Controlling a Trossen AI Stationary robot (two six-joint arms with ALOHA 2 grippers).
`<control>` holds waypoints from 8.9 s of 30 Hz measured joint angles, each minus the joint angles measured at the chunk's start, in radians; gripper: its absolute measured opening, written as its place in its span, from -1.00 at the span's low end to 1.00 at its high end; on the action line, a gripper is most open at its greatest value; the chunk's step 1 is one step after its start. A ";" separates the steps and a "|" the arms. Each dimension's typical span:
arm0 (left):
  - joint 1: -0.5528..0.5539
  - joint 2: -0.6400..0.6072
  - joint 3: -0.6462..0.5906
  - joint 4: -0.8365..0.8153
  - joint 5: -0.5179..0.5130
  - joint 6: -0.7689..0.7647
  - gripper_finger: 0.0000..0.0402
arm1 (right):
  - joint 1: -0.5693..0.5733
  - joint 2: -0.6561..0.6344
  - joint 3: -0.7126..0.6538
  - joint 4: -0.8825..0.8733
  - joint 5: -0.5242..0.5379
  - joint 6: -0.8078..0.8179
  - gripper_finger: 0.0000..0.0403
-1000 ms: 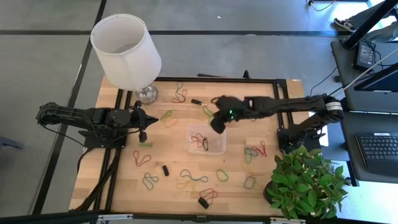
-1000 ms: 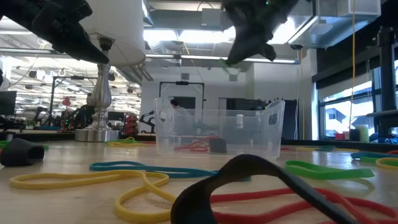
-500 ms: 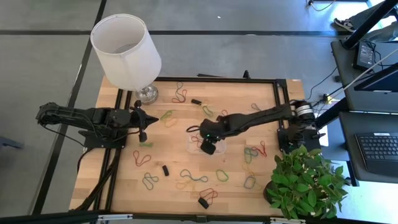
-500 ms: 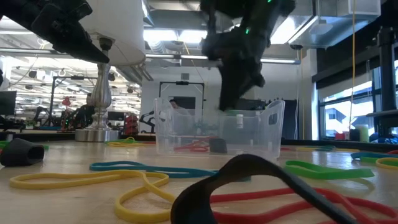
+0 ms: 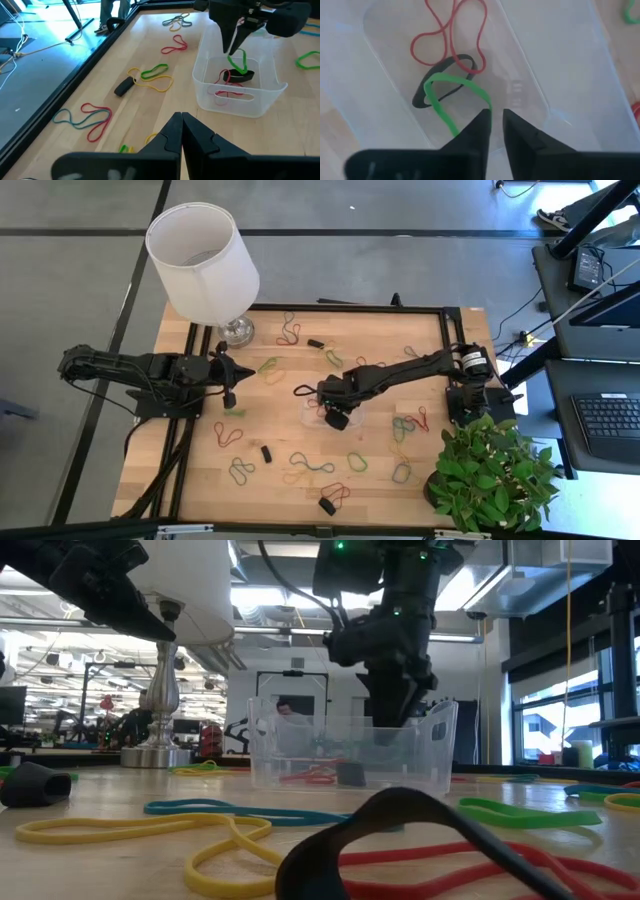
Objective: Pick and place rubber bands into bin
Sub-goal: Put the green rubber band into the transparent bin, then put the yellow rubber band into the transparent bin, then put the blue rubber band into the transparent bin
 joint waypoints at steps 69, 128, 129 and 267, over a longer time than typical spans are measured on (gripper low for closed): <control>0.000 0.035 0.000 0.004 0.001 0.005 -0.99 | -0.018 -0.052 0.073 -0.025 -0.047 0.001 -0.59; -0.472 1.673 1.215 -0.422 0.231 -0.473 -0.52 | 0.020 -1.420 -0.885 0.201 0.050 -0.286 -0.95; -0.472 1.680 1.215 -0.422 0.232 -0.473 -0.53 | 0.020 -1.420 -0.885 0.201 0.050 -0.286 -0.96; 0.039 1.545 1.447 -0.612 0.196 -0.073 -0.60 | 0.020 -1.420 -0.884 0.228 0.061 -0.123 -0.90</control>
